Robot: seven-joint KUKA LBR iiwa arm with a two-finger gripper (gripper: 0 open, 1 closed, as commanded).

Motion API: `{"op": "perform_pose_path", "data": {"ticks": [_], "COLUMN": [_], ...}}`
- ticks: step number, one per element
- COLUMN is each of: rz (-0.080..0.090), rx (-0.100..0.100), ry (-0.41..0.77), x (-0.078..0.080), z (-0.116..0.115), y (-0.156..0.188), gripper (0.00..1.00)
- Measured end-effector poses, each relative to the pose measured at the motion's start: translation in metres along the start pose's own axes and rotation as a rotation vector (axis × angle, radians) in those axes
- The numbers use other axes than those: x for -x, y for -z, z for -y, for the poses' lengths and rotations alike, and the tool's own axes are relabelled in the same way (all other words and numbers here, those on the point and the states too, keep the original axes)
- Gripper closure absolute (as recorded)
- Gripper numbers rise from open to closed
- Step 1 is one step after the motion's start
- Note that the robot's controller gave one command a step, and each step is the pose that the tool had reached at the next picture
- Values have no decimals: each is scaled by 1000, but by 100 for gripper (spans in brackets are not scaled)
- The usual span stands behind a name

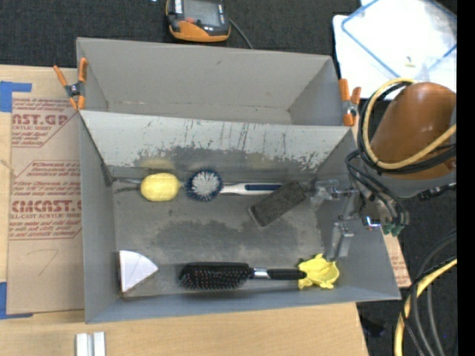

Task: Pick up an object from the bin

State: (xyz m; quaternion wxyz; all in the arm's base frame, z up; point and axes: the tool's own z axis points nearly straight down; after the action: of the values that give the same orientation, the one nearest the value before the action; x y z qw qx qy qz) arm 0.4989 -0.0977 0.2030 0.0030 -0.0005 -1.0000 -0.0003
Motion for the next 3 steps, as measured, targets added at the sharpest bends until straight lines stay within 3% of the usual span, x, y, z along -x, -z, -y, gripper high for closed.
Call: {"op": "perform_pose_path", "data": {"ticks": [1,2,3], "rz": [8,9,11], "rx": [-1,-2,-2], "ry": [1,227,268], "x": [2,-9,-19], "z": [0,28,40], "y": [3,-88,-50], "gripper": [0,0,0]}}
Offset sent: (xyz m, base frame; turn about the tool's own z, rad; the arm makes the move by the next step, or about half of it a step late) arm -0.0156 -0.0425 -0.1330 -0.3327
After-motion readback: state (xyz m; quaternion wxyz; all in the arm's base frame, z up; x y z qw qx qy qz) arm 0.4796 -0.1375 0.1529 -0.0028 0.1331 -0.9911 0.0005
